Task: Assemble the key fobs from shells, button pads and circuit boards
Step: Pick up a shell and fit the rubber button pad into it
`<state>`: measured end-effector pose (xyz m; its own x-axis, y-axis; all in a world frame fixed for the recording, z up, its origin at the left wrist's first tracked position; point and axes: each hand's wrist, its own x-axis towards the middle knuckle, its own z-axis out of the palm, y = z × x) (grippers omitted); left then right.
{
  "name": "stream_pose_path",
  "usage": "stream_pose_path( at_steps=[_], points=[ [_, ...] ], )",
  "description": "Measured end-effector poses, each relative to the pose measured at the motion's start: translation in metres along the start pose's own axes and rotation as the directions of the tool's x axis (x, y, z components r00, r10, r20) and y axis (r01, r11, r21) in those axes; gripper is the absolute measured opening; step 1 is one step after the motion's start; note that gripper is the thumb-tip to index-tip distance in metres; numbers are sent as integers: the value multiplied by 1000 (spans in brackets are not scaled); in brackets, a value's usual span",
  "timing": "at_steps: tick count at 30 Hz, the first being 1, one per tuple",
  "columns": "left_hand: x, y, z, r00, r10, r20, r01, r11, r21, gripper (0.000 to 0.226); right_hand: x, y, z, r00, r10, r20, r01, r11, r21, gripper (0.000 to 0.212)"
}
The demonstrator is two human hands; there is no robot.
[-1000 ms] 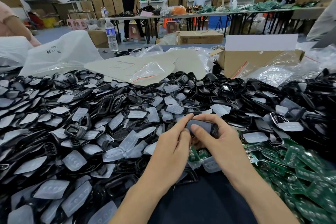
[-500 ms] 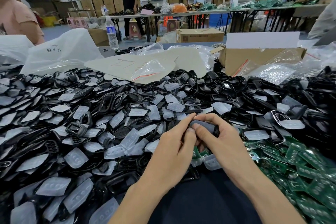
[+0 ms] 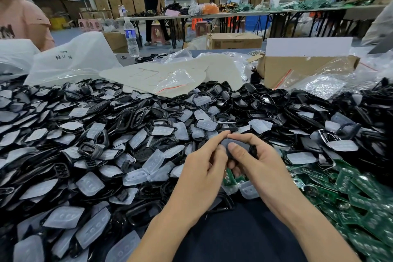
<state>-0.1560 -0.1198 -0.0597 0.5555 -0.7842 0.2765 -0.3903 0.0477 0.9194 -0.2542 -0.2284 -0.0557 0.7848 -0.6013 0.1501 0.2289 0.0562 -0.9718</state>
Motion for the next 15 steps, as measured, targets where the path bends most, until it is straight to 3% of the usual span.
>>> stream_pose_path(
  at_steps=[6,10,15],
  points=[
    [0,1,4,995,62,-75,-63,998,-9,18,2,0,5,998,45,-52,-36,987,159,13],
    [-1,1,3,993,106,-48,-101,990,96,20,3,0,5,993,117,-32,-106,963,246,9],
    [-4,3,5,990,142,-16,-136,971,199,11,2,-5,0,972,235,9,-229,937,266,20]
  ],
)
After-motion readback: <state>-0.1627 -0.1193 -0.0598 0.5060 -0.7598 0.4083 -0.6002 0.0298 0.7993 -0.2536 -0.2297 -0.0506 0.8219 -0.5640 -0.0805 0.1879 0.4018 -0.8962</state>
